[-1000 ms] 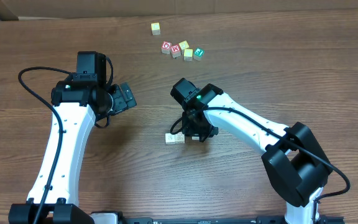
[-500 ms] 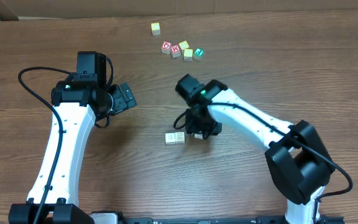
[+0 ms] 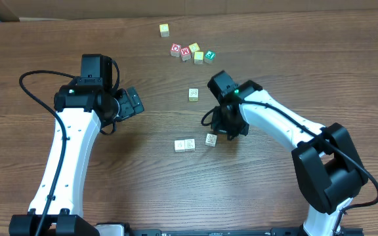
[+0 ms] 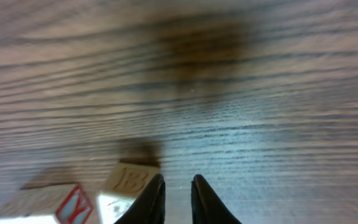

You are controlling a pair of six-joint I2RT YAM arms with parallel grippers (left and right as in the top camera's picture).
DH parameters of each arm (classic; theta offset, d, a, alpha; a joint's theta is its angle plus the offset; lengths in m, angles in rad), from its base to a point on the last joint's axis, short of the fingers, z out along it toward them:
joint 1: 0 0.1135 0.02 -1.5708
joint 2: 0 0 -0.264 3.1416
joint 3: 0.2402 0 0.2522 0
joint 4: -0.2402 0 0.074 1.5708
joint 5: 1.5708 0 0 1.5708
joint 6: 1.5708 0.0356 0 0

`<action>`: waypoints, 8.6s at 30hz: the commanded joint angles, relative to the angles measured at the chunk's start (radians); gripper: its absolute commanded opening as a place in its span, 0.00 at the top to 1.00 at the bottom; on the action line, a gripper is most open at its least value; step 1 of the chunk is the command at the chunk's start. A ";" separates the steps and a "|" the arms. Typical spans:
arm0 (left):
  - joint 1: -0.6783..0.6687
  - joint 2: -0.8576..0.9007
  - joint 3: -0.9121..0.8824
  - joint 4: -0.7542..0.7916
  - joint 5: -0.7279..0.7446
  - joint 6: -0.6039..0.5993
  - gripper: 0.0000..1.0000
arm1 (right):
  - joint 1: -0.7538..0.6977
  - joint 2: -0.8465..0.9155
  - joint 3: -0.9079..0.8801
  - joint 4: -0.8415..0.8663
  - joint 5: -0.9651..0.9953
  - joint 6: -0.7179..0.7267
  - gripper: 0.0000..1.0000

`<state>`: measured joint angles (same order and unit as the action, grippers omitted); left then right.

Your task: Flip 4 blocks

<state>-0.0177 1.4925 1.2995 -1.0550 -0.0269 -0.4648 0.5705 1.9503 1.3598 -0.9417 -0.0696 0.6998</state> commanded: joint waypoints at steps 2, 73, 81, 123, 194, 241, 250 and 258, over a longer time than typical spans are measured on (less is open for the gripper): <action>0.004 0.000 0.011 0.000 -0.002 0.005 0.00 | 0.005 -0.024 -0.054 0.061 0.004 0.006 0.88; 0.004 0.000 0.011 0.000 -0.002 0.005 0.00 | 0.077 -0.027 -0.093 0.148 -0.100 -0.032 0.86; 0.004 0.000 0.011 0.000 -0.002 0.005 0.00 | 0.077 -0.027 -0.093 0.159 -0.100 -0.063 0.86; 0.004 0.000 0.011 0.001 -0.002 0.005 0.00 | 0.098 -0.027 -0.093 0.148 -0.172 -0.071 0.85; 0.004 0.000 0.011 0.001 -0.002 0.005 0.00 | 0.109 -0.026 -0.071 0.309 -0.153 -0.095 0.96; 0.004 0.000 0.011 0.001 -0.002 0.005 0.00 | 0.108 -0.026 -0.071 0.311 -0.024 -0.101 0.24; 0.004 0.000 0.011 0.000 -0.002 0.005 0.00 | 0.108 -0.026 -0.071 0.394 0.022 -0.095 0.18; 0.004 0.000 0.011 0.001 -0.002 0.005 0.00 | 0.108 -0.026 -0.057 0.478 0.105 -0.072 0.14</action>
<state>-0.0177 1.4925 1.2995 -1.0550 -0.0265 -0.4648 0.6758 1.9503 1.2728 -0.4812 -0.0071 0.6140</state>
